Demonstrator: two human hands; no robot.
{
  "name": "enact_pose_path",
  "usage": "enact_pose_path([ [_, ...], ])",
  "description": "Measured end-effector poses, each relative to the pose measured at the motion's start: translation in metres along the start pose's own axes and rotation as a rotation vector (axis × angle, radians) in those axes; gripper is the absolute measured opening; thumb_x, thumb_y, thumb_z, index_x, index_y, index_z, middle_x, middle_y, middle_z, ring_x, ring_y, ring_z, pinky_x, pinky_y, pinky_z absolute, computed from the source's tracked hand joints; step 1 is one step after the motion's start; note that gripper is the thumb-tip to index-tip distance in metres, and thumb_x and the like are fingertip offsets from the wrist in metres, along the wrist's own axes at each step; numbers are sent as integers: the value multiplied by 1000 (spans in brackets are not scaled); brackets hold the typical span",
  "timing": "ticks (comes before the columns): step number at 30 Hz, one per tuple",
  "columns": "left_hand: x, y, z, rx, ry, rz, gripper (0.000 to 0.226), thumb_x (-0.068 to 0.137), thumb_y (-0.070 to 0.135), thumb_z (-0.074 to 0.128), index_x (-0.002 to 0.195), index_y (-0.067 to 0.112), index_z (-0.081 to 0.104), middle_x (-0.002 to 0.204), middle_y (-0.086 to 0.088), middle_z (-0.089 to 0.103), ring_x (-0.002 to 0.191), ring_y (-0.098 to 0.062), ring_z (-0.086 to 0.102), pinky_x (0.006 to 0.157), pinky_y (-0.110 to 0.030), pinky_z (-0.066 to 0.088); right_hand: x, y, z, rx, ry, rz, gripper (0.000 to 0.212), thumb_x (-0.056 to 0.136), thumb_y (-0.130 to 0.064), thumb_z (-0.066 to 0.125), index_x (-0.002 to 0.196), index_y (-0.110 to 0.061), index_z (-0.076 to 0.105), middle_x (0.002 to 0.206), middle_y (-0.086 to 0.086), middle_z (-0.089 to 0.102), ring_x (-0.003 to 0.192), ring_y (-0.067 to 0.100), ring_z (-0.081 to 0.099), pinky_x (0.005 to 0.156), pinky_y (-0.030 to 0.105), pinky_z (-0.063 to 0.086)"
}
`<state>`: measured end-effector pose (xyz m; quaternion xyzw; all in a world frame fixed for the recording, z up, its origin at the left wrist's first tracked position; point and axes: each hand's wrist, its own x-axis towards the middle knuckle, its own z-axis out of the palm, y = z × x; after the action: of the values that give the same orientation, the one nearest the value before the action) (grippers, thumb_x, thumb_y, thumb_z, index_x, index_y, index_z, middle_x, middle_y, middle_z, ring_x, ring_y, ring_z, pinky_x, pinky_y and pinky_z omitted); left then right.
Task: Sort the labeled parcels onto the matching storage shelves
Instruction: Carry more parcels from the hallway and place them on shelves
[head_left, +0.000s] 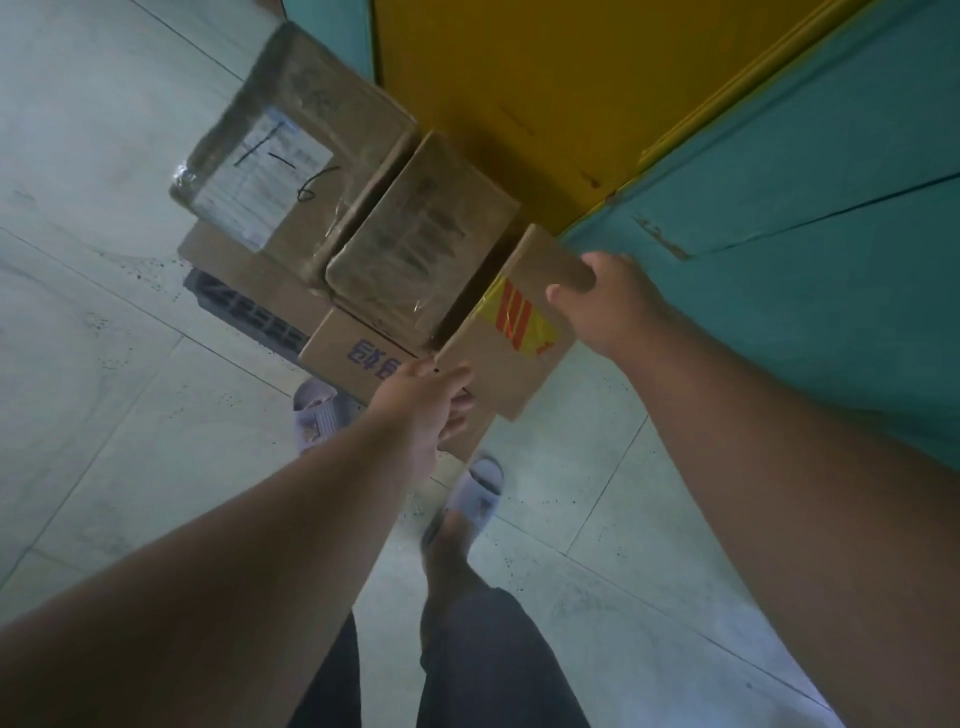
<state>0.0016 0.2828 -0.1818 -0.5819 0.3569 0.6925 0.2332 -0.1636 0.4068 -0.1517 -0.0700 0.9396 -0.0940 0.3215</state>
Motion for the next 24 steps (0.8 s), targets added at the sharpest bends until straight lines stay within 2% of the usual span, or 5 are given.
enact_pose_path([
  [7, -85, -17, -8, -9, 65, 118, 28, 95, 19, 64, 122, 28, 59, 105, -9, 69, 93, -22, 68, 82, -36, 57, -102, 28, -38, 112, 66, -76, 56, 86, -53, 59, 134, -25, 54, 120, 5, 50, 109, 27, 54, 84, 37, 51],
  [10, -131, -22, -16, -63, 82, 106, 16, 98, 26, 61, 113, 21, 63, 103, -8, 68, 88, -19, 65, 78, -35, 53, -150, 29, -65, 417, -55, -171, 65, 89, -46, 65, 147, -31, 41, 134, -2, 49, 117, 15, 53, 80, 19, 47],
  [15, -203, -31, -31, -69, 56, 108, 36, 94, 39, 66, 116, 10, 64, 95, -9, 65, 91, -23, 59, 72, -34, 47, -217, 28, -112, 497, -142, -358, 78, 74, -47, 80, 143, -39, 44, 138, -3, 54, 122, 14, 55, 93, 29, 52],
  [20, -264, -18, -43, -92, -44, 230, 41, 94, 47, 61, 117, 13, 62, 110, -14, 74, 100, -30, 71, 90, -43, 54, -265, 6, -141, 571, 62, -260, 60, 79, -50, 76, 128, -23, 57, 116, -1, 66, 108, 19, 62, 87, 39, 57],
  [24, -307, 4, -46, 42, -317, 498, 50, 88, 62, 53, 133, 39, 50, 118, -1, 72, 103, -25, 71, 83, -44, 56, -296, -23, -162, 451, 324, -62, 60, 78, -68, 66, 108, -18, 54, 99, -1, 64, 91, 21, 62, 76, 39, 54],
])
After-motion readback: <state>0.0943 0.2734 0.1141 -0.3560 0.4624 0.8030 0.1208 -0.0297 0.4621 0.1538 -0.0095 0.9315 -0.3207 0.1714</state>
